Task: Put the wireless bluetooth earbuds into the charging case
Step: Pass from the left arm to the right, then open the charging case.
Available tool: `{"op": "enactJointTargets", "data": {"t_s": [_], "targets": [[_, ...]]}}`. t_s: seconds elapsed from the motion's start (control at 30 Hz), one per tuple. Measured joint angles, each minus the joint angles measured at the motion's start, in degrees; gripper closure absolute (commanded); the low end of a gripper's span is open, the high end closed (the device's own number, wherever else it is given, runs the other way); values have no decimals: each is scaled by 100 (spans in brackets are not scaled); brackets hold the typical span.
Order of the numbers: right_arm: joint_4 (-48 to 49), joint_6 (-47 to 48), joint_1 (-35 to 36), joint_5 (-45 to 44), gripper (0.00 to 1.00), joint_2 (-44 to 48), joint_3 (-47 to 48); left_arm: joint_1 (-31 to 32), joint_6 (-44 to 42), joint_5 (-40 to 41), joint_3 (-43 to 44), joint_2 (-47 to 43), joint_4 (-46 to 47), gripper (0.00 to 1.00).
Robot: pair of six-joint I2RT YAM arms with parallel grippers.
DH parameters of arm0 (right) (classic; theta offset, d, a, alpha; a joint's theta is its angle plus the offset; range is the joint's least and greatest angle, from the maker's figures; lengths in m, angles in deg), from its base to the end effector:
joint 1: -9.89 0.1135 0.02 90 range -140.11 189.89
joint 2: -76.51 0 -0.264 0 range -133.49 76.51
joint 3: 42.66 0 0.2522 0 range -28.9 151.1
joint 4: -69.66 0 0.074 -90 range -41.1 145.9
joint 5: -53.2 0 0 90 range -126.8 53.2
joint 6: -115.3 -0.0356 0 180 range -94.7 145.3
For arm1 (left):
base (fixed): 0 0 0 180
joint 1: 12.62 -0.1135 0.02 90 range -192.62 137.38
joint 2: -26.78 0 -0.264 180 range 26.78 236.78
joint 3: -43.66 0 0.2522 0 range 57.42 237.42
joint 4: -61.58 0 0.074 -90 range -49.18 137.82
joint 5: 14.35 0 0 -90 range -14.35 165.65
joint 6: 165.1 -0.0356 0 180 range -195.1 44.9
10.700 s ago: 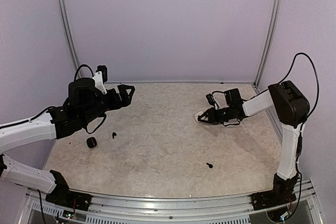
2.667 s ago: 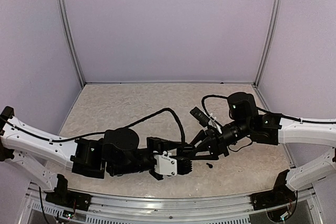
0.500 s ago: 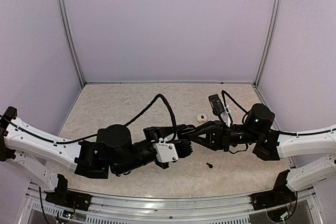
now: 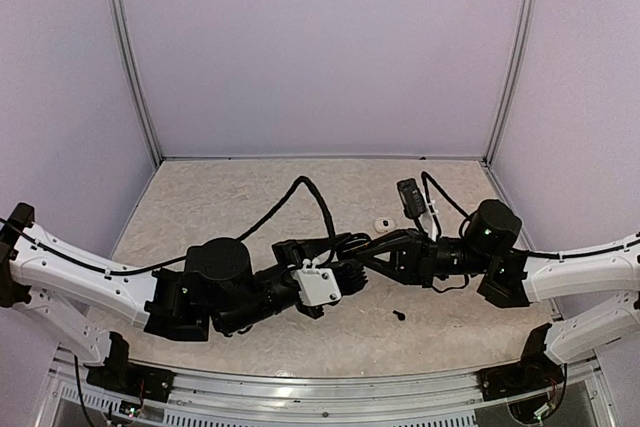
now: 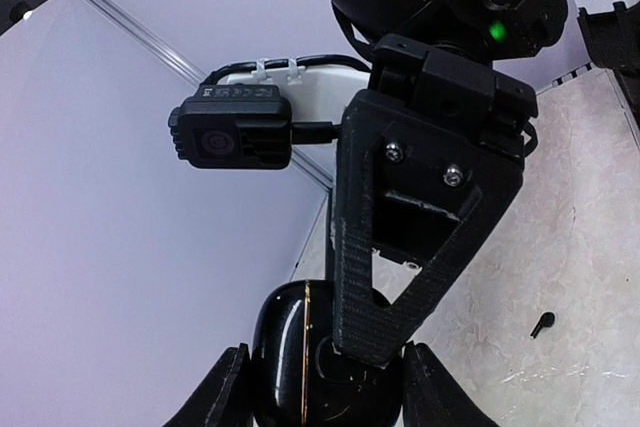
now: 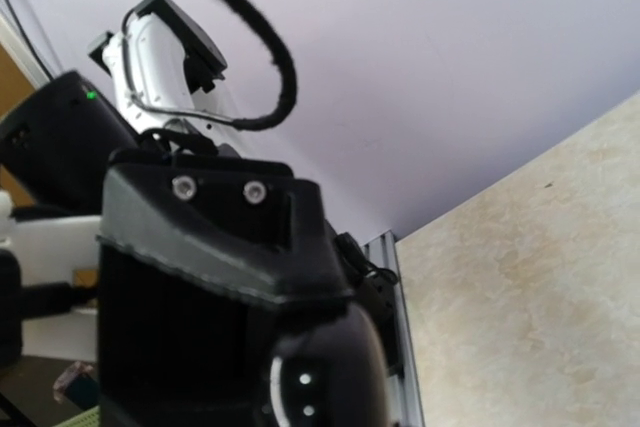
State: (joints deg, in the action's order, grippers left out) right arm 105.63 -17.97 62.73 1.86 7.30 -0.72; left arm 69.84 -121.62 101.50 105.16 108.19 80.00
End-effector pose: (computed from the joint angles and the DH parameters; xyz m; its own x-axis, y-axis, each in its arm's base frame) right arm 0.1339 0.2135 0.2602 -0.6157 0.0738 -0.7845 -0.7873 -0.0975 0.6087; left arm 0.0579 -0.3189 0.2859 0.6035 0.4170 -0.6796 0.5770 0.3599 0.7332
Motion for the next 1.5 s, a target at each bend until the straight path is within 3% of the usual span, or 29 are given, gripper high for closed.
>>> {"op": "enactJointTargets", "data": {"t_s": [0.07, 0.2, 0.37, 0.5, 0.87, 1.17, 1.5], "targets": [[4, 0, 4, -20, 87, 0, 0, 0, 13, 9, 2, 0, 4, 63], [-66, 72, 20, -68, 91, 46, -2, -4, 118, -17, 2, -2, -2, 39], [-533, 470, 42, -181, 95, 382, -2, -15, 442, -256, -26, -149, -173, 29], [-1036, 1071, 42, -278, 100, 752, 9, -72, 942, -603, -98, -560, -472, 29], [-2142, 2771, 42, -431, 100, 1488, 125, -809, 2706, -1998, 184, -1235, -1097, 32], [-2623, 3438, 46, -352, 100, 1480, 407, -831, 3198, -2549, 623, -717, -1244, 36], [-2656, 3659, 52, -238, 100, 1480, 407, -1025, 3357, -2605, 702, -448, -1298, 37]]}}
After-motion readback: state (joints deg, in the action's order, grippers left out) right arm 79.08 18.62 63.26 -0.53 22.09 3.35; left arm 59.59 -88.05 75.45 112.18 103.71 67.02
